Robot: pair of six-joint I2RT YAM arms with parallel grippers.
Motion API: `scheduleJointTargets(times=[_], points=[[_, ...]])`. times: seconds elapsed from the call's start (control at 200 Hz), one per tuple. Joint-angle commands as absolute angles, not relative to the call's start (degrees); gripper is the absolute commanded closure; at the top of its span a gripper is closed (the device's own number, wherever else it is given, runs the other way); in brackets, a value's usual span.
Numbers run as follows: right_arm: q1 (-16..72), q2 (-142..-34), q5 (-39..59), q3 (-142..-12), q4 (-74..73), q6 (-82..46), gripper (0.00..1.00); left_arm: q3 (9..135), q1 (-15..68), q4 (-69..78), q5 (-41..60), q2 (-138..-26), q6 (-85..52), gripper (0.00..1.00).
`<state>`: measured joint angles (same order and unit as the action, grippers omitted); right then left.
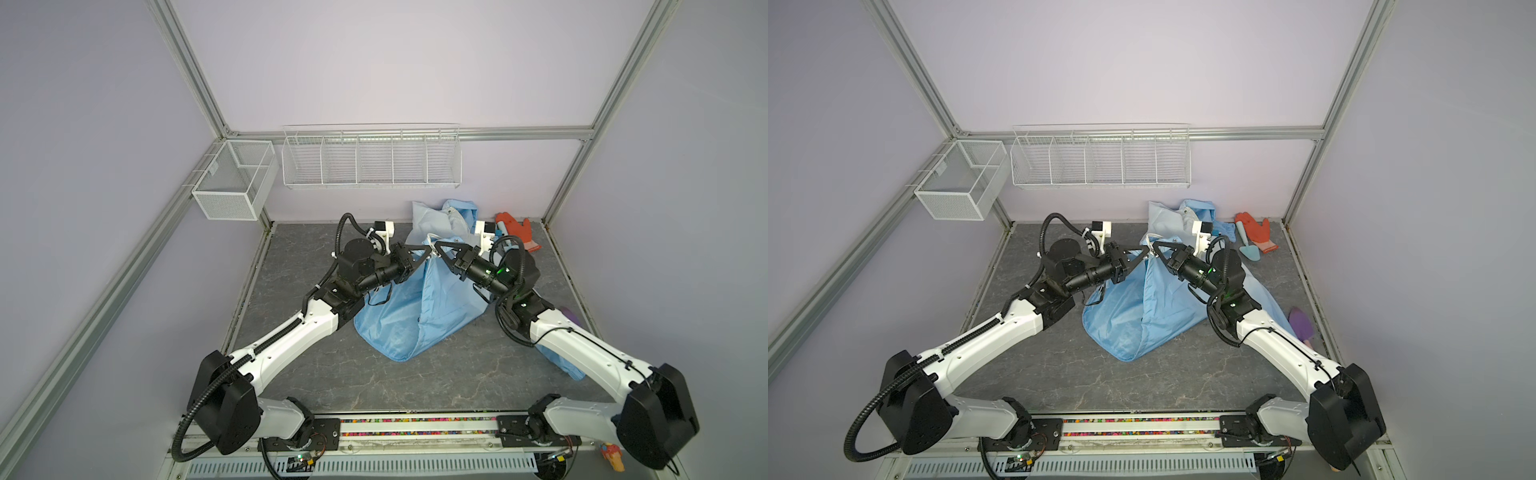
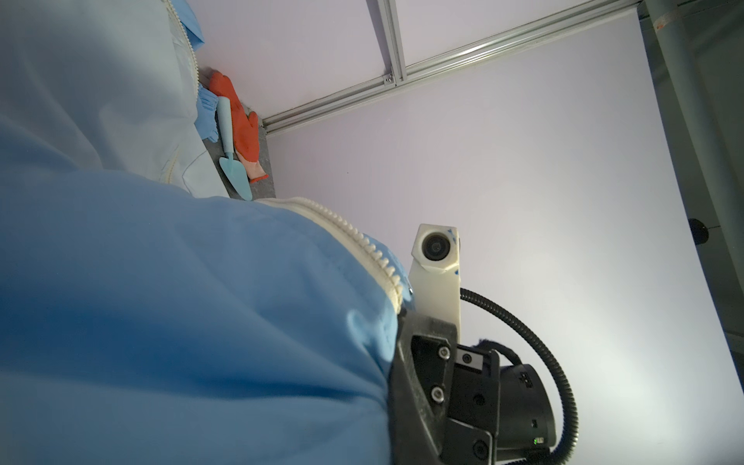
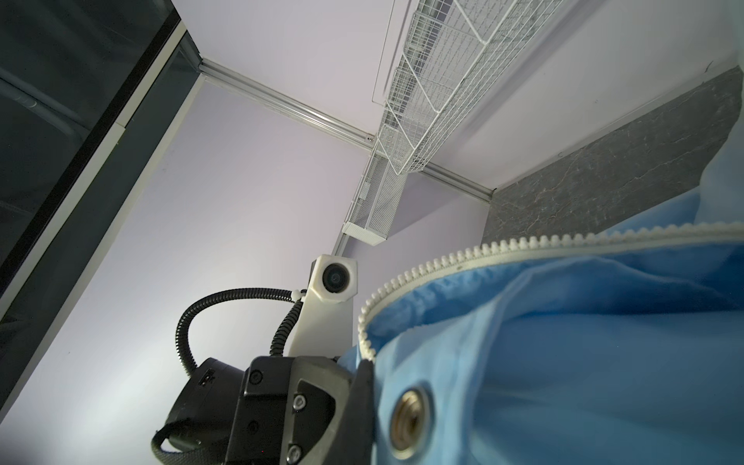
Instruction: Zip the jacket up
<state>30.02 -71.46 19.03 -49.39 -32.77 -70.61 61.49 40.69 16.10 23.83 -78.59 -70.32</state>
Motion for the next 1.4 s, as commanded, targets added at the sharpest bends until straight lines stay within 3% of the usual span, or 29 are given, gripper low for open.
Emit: scheduleJointTargets(times=[0.0,0.315,0.81,1.04,1.32,1.395], points=[[29.34,-69.53,16.12,-48.6,-31.71,-69.24,0.93,60.62,41.29,21.47,22.9,-78.76,-71.98,1.0],[29.22,-67.49,15.37,-48.67,-29.72,-70.27,0.93,55.91,41.04,26.6,15.13,-78.88,-75.22,1.0],[29.08,-68.85,15.7,-48.93,-30.54,-69.87,0.93,52.06,39.82,31.11,14.5,-80.05,-80.16,1.0],[28.11,-71.04,19.86,-46.33,-27.34,-63.36,0.93,44.14,37.04,8.82,23.49,-76.87,-75.92,1.0],[28.86,-72.33,19.66,-41.38,-23.12,-58.09,0.93,32.61,36.34,5.67,25.04,-79.29,-73.95,1.0],[29.25,-72.08,19.18,-42.07,-21.95,-57.72,0.93,32.36,36.3,2.15,23.99,-77.7,-73.3,0.73]])
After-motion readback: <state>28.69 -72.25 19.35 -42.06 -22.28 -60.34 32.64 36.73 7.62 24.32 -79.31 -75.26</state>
